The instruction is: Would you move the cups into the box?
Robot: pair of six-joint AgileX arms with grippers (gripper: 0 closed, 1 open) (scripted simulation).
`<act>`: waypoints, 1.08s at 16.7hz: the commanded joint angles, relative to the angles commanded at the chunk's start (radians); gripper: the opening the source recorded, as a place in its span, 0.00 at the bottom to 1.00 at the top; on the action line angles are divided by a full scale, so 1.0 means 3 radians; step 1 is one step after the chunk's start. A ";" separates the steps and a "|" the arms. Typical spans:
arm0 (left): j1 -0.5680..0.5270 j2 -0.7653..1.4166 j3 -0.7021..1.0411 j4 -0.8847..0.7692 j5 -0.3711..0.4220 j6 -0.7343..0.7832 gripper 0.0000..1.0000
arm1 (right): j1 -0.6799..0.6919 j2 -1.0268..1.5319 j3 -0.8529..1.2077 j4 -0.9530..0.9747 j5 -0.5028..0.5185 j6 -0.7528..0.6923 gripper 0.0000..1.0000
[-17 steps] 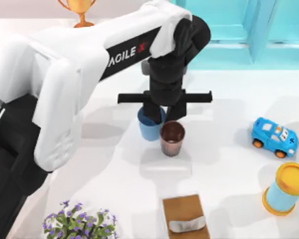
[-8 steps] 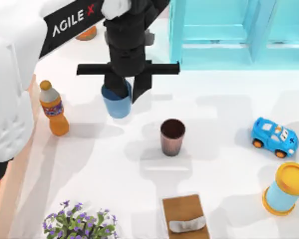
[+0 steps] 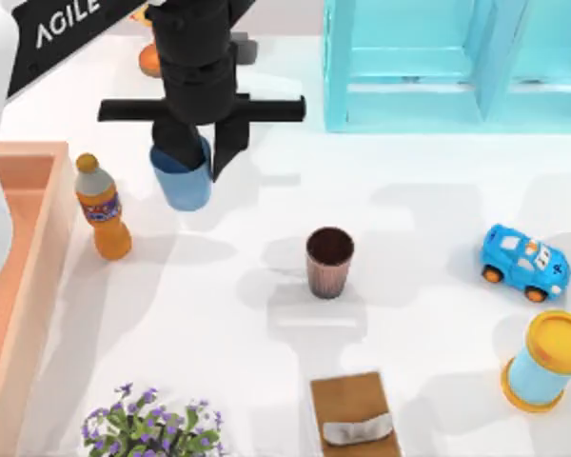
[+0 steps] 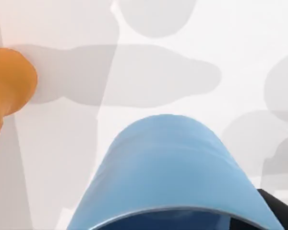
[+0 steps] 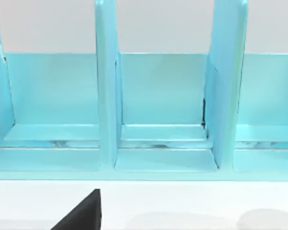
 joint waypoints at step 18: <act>0.2157 -0.2612 -0.2664 0.0092 -0.0026 0.2195 0.00 | 0.0000 0.0000 0.0000 0.0000 0.0000 0.0000 1.00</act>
